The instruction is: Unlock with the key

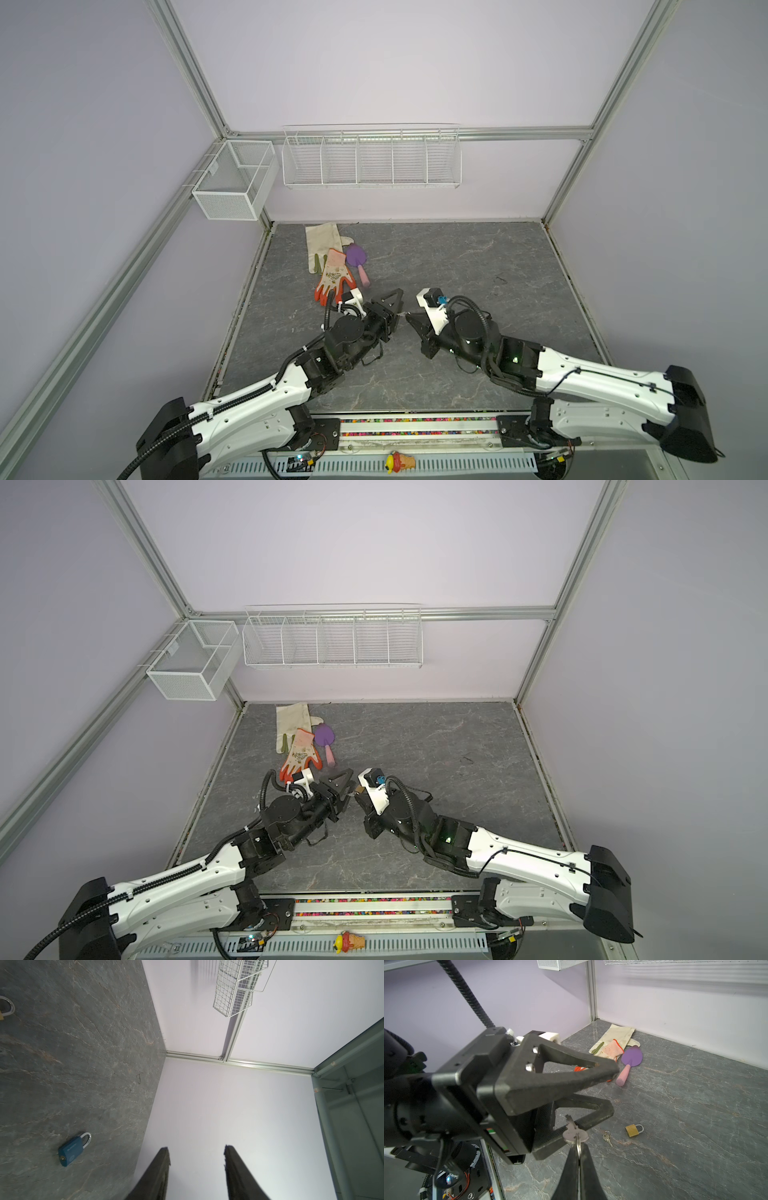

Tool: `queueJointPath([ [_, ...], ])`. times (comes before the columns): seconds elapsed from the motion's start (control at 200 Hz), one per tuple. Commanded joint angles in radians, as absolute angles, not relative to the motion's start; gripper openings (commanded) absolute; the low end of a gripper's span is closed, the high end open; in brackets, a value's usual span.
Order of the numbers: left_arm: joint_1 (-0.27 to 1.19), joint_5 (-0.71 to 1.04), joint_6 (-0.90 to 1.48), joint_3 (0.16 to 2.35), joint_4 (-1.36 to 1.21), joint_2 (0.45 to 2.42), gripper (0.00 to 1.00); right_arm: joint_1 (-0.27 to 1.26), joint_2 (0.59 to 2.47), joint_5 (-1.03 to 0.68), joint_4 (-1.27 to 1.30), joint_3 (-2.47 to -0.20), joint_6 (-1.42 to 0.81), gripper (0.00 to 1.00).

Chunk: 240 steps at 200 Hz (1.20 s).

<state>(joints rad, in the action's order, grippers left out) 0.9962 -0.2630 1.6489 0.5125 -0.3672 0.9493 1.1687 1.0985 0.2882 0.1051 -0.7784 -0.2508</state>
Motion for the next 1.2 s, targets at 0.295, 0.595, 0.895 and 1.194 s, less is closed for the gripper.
queueJointPath([
  [0.295, 1.000, -0.274, 1.677, 0.505, -0.338, 0.954, 0.20, 1.173, 1.055, 0.296, 0.104, -0.759, -0.199, 0.06],
  [0.595, 1.000, -0.289, 1.677, 0.509, -0.330, 0.963, 0.03, 1.175, 1.052, 0.301, 0.093, -0.764, -0.182, 0.06],
  [0.895, 0.997, -0.303, 1.654, 0.509, -0.317, 0.964, 0.00, 1.173, 1.038, 0.308, 0.059, -0.778, -0.184, 0.14],
  [1.194, 0.898, -0.204, 1.352, 0.549, -0.258, 0.931, 0.00, 1.135, 0.965, 0.146, -0.153, -0.852, -0.294, 0.54],
])
